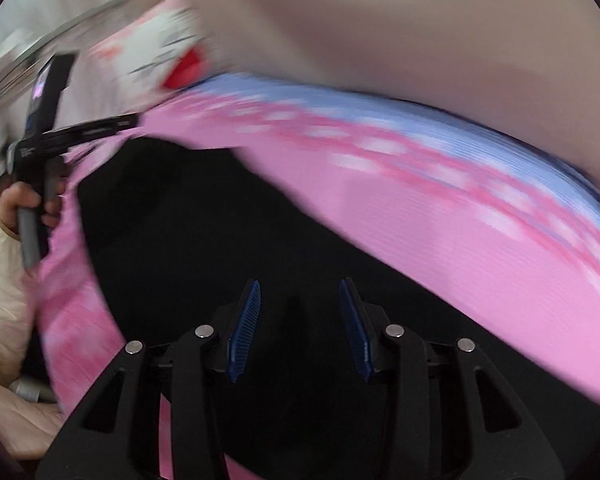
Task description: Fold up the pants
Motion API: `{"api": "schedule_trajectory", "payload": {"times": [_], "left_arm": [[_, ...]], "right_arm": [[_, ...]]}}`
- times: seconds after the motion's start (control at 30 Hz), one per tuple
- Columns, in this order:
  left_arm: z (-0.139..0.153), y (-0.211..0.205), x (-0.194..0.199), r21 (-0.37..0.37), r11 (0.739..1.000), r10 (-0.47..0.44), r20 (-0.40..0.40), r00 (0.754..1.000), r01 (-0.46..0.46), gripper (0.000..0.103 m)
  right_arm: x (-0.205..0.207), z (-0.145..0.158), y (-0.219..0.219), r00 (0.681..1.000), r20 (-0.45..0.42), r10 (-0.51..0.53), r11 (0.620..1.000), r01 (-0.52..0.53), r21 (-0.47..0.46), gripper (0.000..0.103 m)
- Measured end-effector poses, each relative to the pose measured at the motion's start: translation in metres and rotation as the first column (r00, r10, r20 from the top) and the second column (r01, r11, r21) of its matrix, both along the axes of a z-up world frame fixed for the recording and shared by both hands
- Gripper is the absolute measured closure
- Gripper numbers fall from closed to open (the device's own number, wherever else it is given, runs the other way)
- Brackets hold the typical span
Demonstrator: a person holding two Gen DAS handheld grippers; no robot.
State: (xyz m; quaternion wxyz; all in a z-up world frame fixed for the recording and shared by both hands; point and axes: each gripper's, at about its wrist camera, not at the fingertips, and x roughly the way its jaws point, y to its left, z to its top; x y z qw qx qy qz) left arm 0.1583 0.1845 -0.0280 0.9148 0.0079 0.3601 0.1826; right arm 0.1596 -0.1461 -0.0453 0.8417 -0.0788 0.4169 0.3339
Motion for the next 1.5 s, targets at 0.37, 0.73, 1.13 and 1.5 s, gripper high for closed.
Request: {"api": "schedule_trajectory", "payload": {"times": [0.37, 0.73, 1.13, 1.5], "left_arm": [[-0.062, 0.102, 0.015, 0.038, 0.993, 0.119, -0.124, 0.985, -0.115, 0.039], [-0.068, 0.135, 0.042, 0.149, 0.978, 0.165, -0.137, 0.977, -0.144, 0.033], [0.019, 0.083, -0.009, 0.108, 0.986, 0.119, 0.059, 0.991, -0.125, 0.035], [0.022, -0.118, -0.043, 0.045, 0.97, -0.24, 0.025, 0.97, 0.239, 0.035]], "right_arm": [[0.111, -0.045, 0.165, 0.99, -0.082, 0.111, 0.993, -0.114, -0.028, 0.054], [0.057, -0.03, 0.15, 0.99, -0.063, 0.123, 0.992, -0.125, -0.031, 0.055], [-0.056, -0.037, -0.108, 0.941, -0.009, -0.337, 0.938, 0.336, -0.083, 0.055], [-0.163, -0.029, -0.388, 0.549, 0.019, -0.836, 0.549, 0.836, 0.011, 0.053]]}}
